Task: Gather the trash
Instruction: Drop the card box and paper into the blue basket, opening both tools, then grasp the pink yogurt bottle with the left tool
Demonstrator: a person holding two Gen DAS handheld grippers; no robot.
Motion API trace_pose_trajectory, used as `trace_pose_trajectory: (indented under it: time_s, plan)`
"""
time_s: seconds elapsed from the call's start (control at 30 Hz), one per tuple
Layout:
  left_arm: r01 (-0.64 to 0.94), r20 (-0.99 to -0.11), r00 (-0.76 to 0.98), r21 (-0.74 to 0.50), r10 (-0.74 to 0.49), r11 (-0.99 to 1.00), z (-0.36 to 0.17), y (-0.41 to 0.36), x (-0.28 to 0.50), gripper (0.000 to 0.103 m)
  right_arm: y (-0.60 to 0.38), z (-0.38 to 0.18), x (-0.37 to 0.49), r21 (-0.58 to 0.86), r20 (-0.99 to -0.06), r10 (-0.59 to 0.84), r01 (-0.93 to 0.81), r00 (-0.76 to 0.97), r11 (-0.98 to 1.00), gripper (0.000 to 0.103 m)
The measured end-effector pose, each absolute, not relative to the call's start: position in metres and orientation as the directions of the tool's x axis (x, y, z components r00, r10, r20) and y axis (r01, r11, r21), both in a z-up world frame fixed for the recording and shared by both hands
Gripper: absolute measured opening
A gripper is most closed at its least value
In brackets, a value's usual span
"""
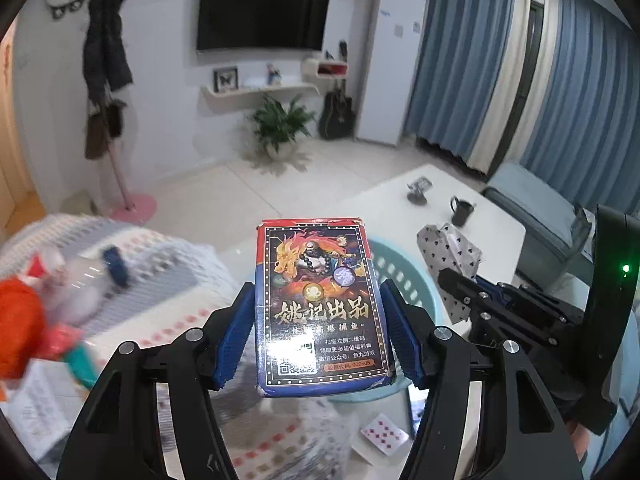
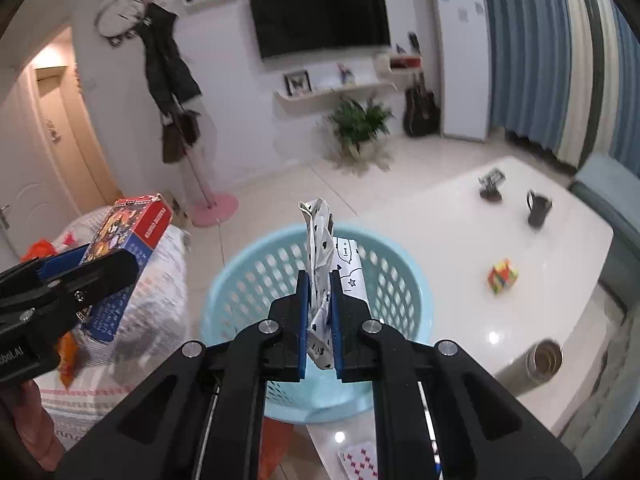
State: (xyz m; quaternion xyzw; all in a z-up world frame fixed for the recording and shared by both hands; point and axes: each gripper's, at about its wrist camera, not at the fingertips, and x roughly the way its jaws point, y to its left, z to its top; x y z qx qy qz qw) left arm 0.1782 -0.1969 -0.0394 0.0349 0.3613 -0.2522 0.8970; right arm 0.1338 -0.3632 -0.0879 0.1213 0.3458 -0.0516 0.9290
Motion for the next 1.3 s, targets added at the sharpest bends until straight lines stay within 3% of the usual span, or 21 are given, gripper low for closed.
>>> trace_pose_trajectory:
  time_s: [0.27,0.47,0.57,0.63,0.7,1.17,1.3]
  plan:
    - [0.513,-0.745,0.492,-0.169,-0.449,0.842,-0.083,-0.21,0.195,0.061,-0.372,-0.139,0.14,0.233,-0.756,0.027,0.231,0.654,0.945,0.008]
    - [0.51,-0.757,0.459,-0.204,-0.465,0.835,-0.092,-0.207,0.199,0.063,-0.374,-0.148,0.141,0.268,-0.778,0.058,0.247,0.626,0.931,0.01]
    - [0.51,-0.747,0.471,-0.204,-0.469,0.836,-0.088,-0.205,0.192,0.072,-0.374,-0.144,0.14,0.267,-0.776,0.051,0.254,0.628,0.93,0.022]
    - [0.508,-0.739,0.476,-0.212,-0.477,0.835,-0.084,-0.201,0.19,0.073,-0.373,-0.14,0.139,0.267,-0.771,0.046,0.257,0.635,0.929,0.04]
    - [0.506,-0.734,0.48,-0.216,-0.481,0.835,-0.081,-0.197,0.187,0.073,-0.372,-0.135,0.135,0.258,-0.762,0.03,0.261,0.647,0.93,0.046]
    - [0.476,-0.644,0.584,-0.222,-0.494,0.851,-0.041,-0.137,0.139,0.073,-0.324,-0.093,0.119,0.231,-0.716,0.047,0.173,0.697,0.957,0.047]
    - [0.451,-0.6,0.641,-0.21,-0.479,0.867,-0.02,-0.106,0.117,0.073,-0.294,-0.07,0.113,0.227,-0.681,0.071,0.118,0.729,0.967,0.052]
